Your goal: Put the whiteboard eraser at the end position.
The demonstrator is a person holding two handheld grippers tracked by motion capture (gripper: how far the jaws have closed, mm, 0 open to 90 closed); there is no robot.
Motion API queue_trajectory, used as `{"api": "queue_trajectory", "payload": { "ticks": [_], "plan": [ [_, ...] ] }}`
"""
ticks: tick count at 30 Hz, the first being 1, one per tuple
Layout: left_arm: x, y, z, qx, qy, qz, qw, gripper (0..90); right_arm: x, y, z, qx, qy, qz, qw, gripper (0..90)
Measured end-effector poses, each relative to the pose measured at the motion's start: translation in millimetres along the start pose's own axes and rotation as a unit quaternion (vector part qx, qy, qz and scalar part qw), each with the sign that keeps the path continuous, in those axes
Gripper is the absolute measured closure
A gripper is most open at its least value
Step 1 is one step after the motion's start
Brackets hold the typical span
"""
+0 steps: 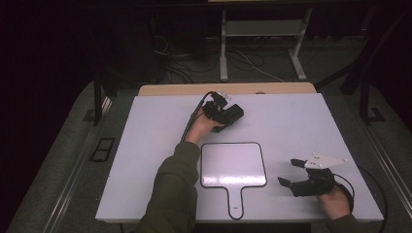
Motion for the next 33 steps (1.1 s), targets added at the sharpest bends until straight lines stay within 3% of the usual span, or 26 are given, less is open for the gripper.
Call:
{"api": "queue_trajectory", "payload": {
  "ticks": [9,14,20,29,33],
  "plan": [
    [0.3,12.1,-3.9,0.008,0.009,-0.004,0.9999,39.1,-0.7,0.2,0.3,0.0,0.0,0.0,1.0,15.0],
    [-0.4,18.1,-4.7,0.03,0.012,-0.011,0.9994,39.0,-0.8,-0.6,0.2,-0.001,0.001,0.0,1.0,15.0],
    [-1.0,23.3,-2.1,0.039,0.004,-0.014,0.9991,38.8,-1.6,-2.2,0.3,-0.004,0.001,0.001,1.0,15.0],
    [2.0,18.2,-5.0,0.006,-0.028,0.002,0.9996,34.2,-1.5,-1.7,0.3,-0.003,-0.001,0.001,1.0,15.0],
    [2.6,13.9,-6.6,-0.003,-0.027,0.005,0.9996,29.2,-1.5,-1.3,0.4,-0.002,0.001,0.001,1.0,15.0]
  ]
}}
Point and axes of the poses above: each handheld gripper's, and its own axes: y roughly forward along the jaws, z roughly out of its underside, x roughly to its left, the point moved 5 cm from there along y, roughly forward along the jaws, and after that the axes turned 6 degrees about -z, right-handed, at the moved point
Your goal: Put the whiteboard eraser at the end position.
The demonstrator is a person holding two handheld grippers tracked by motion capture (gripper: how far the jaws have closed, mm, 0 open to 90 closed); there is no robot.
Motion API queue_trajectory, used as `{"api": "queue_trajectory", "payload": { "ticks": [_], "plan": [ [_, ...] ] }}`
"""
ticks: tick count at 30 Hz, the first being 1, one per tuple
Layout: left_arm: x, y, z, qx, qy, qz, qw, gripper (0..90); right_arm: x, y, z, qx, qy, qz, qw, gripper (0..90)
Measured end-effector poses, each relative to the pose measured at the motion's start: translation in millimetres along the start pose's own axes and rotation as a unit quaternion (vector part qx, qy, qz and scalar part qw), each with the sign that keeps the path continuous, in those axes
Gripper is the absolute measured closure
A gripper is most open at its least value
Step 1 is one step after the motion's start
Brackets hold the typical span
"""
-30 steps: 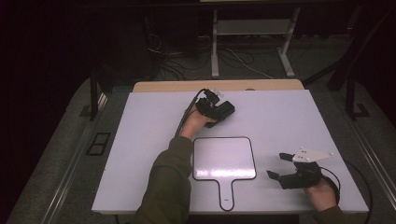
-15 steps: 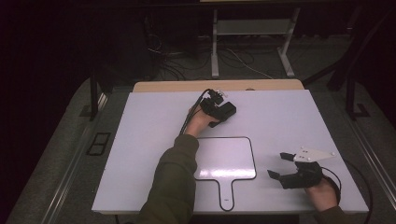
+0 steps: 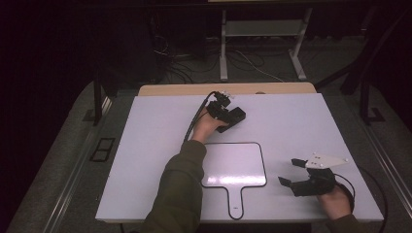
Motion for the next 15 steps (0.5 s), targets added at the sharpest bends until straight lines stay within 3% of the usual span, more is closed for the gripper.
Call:
{"api": "queue_trajectory", "payload": {
  "ticks": [2,8,10,11,13,14,15],
  "plan": [
    [-0.2,-2.7,-0.5,-0.007,-0.005,0.002,1.0,26.4,0.3,0.2,0.0,0.001,0.001,0.0,1.0,15.0],
    [-3.9,-14.0,-0.9,-0.027,0.011,0.003,0.9996,21.0,-3.2,2.6,-1.0,-0.005,0.009,-0.009,0.9999,15.0],
    [-6.8,-17.6,-2.2,-0.043,0.004,0.002,0.9991,19.2,-5.0,4.1,0.5,-0.008,0.019,-0.017,0.9996,15.0],
    [-6.2,-21.5,-1.3,-0.037,0.017,0.001,0.9992,18.6,-5.5,4.5,1.6,-0.009,0.025,-0.021,0.9994,15.0],
    [-9.6,-25.2,-3.2,-0.053,0.006,0.001,0.9986,16.8,-7.2,4.2,3.3,-0.009,0.034,-0.023,0.9991,15.0],
    [-8.3,-29.1,-3.5,-0.051,0.027,0.003,0.9983,16.0,-8.1,3.8,3.5,-0.01,0.036,-0.021,0.9991,14.9],
    [-11.1,-31.8,-4.3,-0.059,0.019,0.005,0.9981,15.9,-8.8,3.5,3.6,-0.013,0.038,-0.021,0.999,15.0]
  ]
}}
Point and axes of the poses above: each handheld gripper's, and its own axes: y roughly forward along the jaws, z roughly out of its underside, x roughly to its left, the point moved 5 cm from there along y, roughly forward along the jaws, and after that the axes turned 6 degrees about -z, right-handed, at the moved point
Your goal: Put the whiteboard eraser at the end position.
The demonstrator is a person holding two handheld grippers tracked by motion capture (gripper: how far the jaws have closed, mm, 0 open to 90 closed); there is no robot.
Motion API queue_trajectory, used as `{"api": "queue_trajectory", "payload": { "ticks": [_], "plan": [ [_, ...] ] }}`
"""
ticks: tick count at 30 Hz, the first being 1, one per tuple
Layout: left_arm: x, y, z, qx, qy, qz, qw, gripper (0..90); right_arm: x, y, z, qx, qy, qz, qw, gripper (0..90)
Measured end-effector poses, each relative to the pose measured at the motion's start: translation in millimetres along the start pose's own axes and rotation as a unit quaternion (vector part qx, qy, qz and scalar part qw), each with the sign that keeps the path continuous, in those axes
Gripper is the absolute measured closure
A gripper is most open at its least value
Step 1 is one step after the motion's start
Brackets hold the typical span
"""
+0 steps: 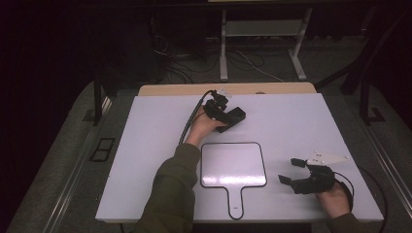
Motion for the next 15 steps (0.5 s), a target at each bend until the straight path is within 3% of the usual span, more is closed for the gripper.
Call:
{"api": "queue_trajectory", "payload": {
  "ticks": [1,2,3,5,9,12,15],
  "plan": [
    [-2.3,-2.4,-1.7,-0.008,-0.006,-0.001,0.9999,14.8,-0.2,-0.2,0.0,-0.002,0.002,0.0,1.0,15.0],
    [-2.4,-6.5,-2.2,-0.006,0.008,0.001,1.0,13.9,-0.3,-0.1,0.1,-0.002,0.002,0.001,1.0,15.0],
    [-4.9,-8.6,-3.3,-0.015,0.005,0.002,0.9999,13.7,-0.1,0.4,0.3,-0.003,0.003,0.001,1.0,15.0],
    [-6.8,-14.5,-3.1,-0.013,0.018,0.001,0.9997,12.7,0.7,1.6,0.6,-0.004,0.005,0.0,1.0,15.0],
    [-14.2,-20.2,-1.5,-0.027,0.007,0.006,0.9996,11.3,2.4,4.0,1.0,-0.003,0.004,0.0,1.0,15.0],
    [-15.6,-24.1,1.2,-0.023,0.02,0.007,0.9995,10.4,2.5,4.6,1.5,-0.003,0.002,0.0,1.0,15.0],
    [-17.9,-26.7,4.4,-0.027,0.01,0.01,0.9995,10.4,2.1,3.4,1.8,-0.004,0.003,0.001,1.0,15.0]
  ]
}}
Point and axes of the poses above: each handheld gripper's, and its own axes: y roughly forward along the jaws, z roughly out of its underside, x roughly to its left, the point moved 5 cm from there along y, roughly forward along the jaws, and after that the axes turned 6 degrees about -z, right-handed, at the moved point
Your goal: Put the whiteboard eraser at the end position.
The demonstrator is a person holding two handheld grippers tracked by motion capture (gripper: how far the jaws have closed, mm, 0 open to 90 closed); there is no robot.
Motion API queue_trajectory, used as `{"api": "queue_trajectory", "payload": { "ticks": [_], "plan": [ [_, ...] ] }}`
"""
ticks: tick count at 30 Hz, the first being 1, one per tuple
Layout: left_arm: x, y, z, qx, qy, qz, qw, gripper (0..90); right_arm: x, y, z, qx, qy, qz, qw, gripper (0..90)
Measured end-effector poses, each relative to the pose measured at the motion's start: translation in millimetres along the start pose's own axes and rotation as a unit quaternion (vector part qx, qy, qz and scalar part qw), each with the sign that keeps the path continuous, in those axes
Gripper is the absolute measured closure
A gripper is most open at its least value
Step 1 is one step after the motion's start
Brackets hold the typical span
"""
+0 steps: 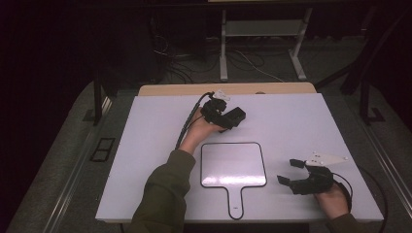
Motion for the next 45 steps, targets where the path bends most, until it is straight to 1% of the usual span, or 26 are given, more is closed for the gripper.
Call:
{"api": "queue_trajectory", "payload": {
  "ticks": [2,3,4,6,7,8,10,13,17,20,22,24,25,28,34,38,40,42,45],
  "plan": [
    [0.2,-2.8,3.3,0.004,0.007,0.002,1.0,10.3,-0.4,-1.1,0.0,-0.002,0.0,0.001,1.0,14.9],
    [-0.8,-3.6,4.2,0.0,0.001,0.003,1.0,10.3,-0.9,-1.6,-0.1,-0.003,-0.001,0.002,1.0,15.0],
    [-1.1,-5.1,5.3,-0.001,0.002,0.002,1.0,10.3,-0.9,-1.9,-0.1,-0.003,-0.001,0.002,1.0,14.9],
    [-2.2,-8.9,6.7,-0.01,-0.002,-0.001,0.9999,10.2,-1.1,-2.5,-0.6,-0.003,0.0,0.003,1.0,15.0],
    [-2.4,-11.3,8.0,-0.009,-0.004,0.0,0.9999,10.2,-1.4,-2.6,-0.9,-0.005,-0.001,0.004,1.0,14.9],
    [-3.5,-12.9,9.1,-0.016,-0.011,0.0,0.9998,10.2,-1.5,-2.7,-1.0,-0.005,-0.002,0.004,1.0,15.0],
    [-3.7,-17.5,12.1,-0.015,-0.003,0.0,0.9999,10.2,-1.4,-2.7,-0.9,-0.005,-0.002,0.005,1.0,15.0],
    [-5.9,-23.9,16.1,-0.02,-0.004,-0.001,0.9998,10.1,-0.9,-2.6,-1.0,-0.004,-0.002,0.005,1.0,15.0],
    [-7.3,-33.0,21.8,-0.03,-0.013,0.0,0.9995,9.5,-0.7,-2.3,-0.9,-0.003,-0.001,0.006,1.0,15.0],
    [-8.8,-39.1,27.3,-0.029,-0.013,0.0,0.9995,9.4,-0.5,-1.9,-1.0,-0.003,-0.001,0.007,1.0,15.0],
    [-9.9,-42.4,30.9,-0.035,-0.015,0.001,0.9993,9.3,-0.6,-1.9,-0.9,-0.002,-0.001,0.007,1.0,14.9],
    [-9.8,-46.5,34.2,-0.03,-0.009,0.002,0.9995,8.8,-0.8,-2.0,-0.8,-0.003,0.0,0.007,1.0,15.0],
    [-10.8,-48.3,35.0,-0.032,-0.013,0.002,0.9994,8.7,-1.1,-2.0,-0.7,-0.002,0.0,0.007,1.0,15.0],
    [-13.9,-53.4,37.6,-0.038,-0.012,0.004,0.9992,8.6,-1.5,-2.3,-0.7,-0.002,0.001,0.008,1.0,15.0],
    [-20.8,-59.4,45.2,-0.035,-0.009,0.002,0.9993,5.3,-0.9,-1.8,-0.7,0.0,0.0,0.008,1.0,15.0],
    [-24.7,-65.0,48.8,-0.041,-0.016,0.0,0.999,3.1,-0.6,-2.2,-0.8,-0.002,-0.001,0.009,1.0,15.0],
    [-26.1,-67.8,51.0,-0.039,-0.015,-0.004,0.9991,1.7,-1.0,-2.6,-0.9,-0.003,-0.002,0.009,1.0,15.0],
    [-27.3,-71.1,53.6,-0.041,-0.015,-0.006,0.999,0.0,-1.1,-3.1,-0.8,-0.003,-0.001,0.009,1.0,15.0],
    [-29.4,-76.8,58.0,-0.047,-0.016,-0.009,0.9987,0.0,-0.8,-3.4,-0.8,-0.003,0.0,0.009,1.0,14.9]
  ]
}}
Point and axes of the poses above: each handheld gripper's, and its own axes: y roughly forward along the jaws, z roughly out of its underside, x roughly to its left, the point moved 5 cm from there along y, roughly forward along the jaws, and after that the axes turned 6 degrees about -z, right-handed, at the moved point
